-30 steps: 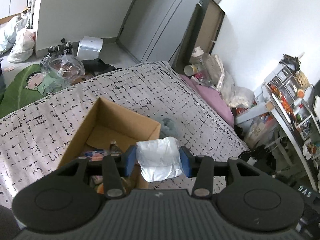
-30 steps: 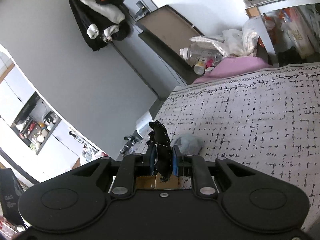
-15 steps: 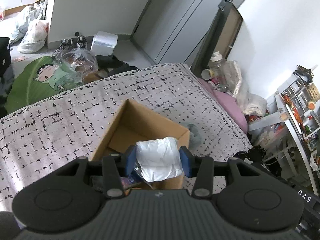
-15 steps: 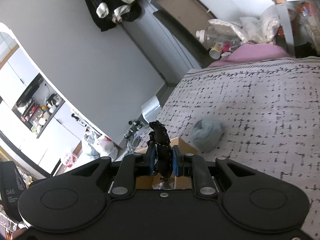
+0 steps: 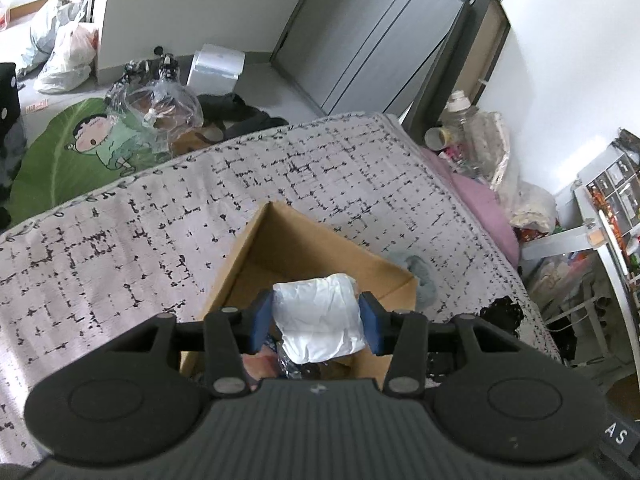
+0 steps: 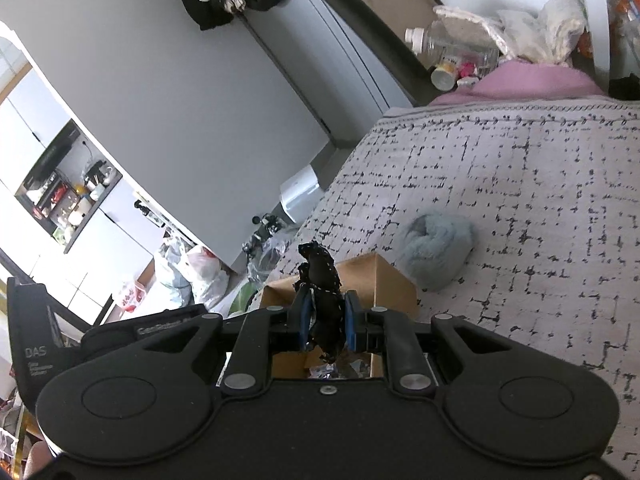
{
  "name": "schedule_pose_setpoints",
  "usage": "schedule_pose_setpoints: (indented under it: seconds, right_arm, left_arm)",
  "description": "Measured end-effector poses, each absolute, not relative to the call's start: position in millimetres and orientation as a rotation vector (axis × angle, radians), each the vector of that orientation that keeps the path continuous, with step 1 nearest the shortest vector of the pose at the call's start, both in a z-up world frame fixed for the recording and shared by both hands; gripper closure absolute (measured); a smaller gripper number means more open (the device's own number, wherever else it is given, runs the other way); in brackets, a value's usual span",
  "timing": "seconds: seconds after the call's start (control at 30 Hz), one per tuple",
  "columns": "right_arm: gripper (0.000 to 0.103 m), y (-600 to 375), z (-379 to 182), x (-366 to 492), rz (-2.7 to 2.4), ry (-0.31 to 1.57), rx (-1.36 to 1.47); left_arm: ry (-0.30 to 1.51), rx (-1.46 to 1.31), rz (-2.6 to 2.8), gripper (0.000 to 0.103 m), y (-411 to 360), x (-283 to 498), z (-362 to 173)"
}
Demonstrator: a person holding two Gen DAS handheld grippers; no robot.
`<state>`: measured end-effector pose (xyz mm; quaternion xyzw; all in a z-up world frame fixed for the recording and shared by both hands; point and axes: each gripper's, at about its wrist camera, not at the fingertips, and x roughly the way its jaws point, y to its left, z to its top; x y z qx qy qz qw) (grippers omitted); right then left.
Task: Organize soft objects
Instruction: 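Open both tools to drop the white packet and black plush into the box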
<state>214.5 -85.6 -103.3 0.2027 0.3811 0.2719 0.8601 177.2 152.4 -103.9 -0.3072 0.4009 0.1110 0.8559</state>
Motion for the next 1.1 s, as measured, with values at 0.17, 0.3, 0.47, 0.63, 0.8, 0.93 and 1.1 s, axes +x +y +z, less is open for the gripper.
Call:
schedule_pose_setpoints:
  seconds: [0.17, 0.3, 0.47, 0.63, 0.8, 0.93, 1.1]
  right_arm:
    - [0.085, -77, -107, 220, 0.568, 0.812, 0.416]
    - [0.085, -73, -111, 225, 0.565, 0.829, 0.423]
    - [0.083, -69, -113, 225, 0.560, 0.829, 0.414]
    - [0.061, -73, -113, 225, 0.558, 0.825, 0.430]
    - [0.043, -86, -105, 220, 0.548, 0.792, 0.446]
    - [0.036, -103, -101, 213, 0.522, 0.787, 0.456]
    - [0.023, -124, -93, 207, 0.488, 0.764, 0.472]
  left_arm:
    - [0.862, -0.631, 0.251, 0.053, 154, 185, -113]
    - [0.866, -0.606, 0.239, 0.044, 152, 187, -112]
    - [0.875, -0.607, 0.268, 0.036, 154, 186, -110]
    - [0.873, -0.611, 0.276, 0.034, 155, 178, -105]
    - [0.880, -0.611, 0.275, 0.023, 154, 168, -97]
    - [0.880, -0.593, 0.291, 0.023, 149, 160, -91]
    - [0.862, -0.573, 0.286, 0.015, 141, 150, -77]
